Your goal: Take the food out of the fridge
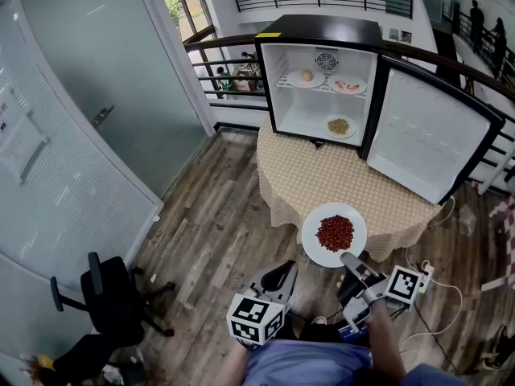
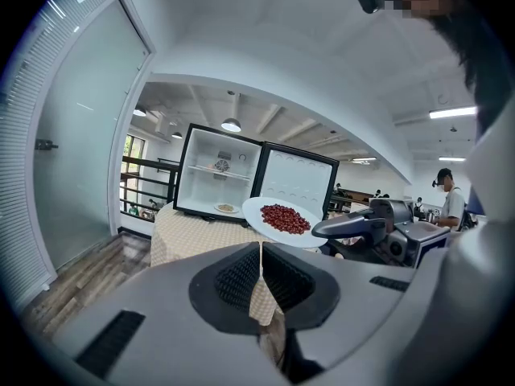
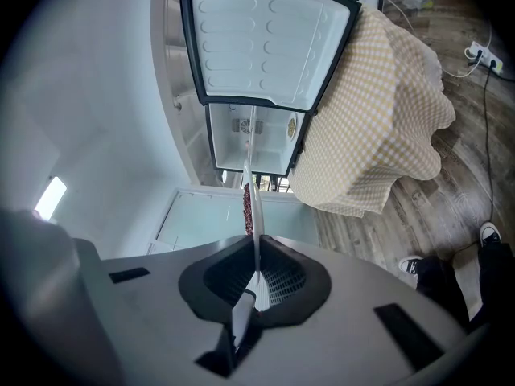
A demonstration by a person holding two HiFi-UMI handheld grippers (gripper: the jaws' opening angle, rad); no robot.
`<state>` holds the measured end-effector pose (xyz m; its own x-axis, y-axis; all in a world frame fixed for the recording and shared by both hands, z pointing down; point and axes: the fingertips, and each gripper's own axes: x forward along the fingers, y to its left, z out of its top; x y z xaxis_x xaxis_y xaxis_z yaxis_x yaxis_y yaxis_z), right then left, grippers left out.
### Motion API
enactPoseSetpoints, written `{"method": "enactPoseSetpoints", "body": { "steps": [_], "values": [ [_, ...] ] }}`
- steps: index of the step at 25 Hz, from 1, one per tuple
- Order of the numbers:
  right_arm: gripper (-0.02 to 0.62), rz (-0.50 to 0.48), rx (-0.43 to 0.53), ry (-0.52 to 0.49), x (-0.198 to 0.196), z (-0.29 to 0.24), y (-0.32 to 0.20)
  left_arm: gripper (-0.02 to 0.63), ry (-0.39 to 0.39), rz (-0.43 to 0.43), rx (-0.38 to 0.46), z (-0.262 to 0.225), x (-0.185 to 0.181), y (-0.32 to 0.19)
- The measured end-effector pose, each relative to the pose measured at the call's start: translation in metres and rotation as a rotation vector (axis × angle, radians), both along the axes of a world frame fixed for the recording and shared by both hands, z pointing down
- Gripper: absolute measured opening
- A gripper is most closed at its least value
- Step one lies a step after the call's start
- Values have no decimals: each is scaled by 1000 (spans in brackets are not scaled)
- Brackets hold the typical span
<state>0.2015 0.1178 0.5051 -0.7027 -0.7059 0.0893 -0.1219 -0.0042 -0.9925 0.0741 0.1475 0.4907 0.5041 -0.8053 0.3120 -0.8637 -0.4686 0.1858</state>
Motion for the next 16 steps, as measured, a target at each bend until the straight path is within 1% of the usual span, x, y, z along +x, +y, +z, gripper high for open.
{"method": "enactPoseSetpoints", "body": {
  "steps": [16],
  "values": [
    [25, 10, -2, 7, 3, 0, -5, 18, 9, 15, 4, 0, 4, -8]
  ]
}}
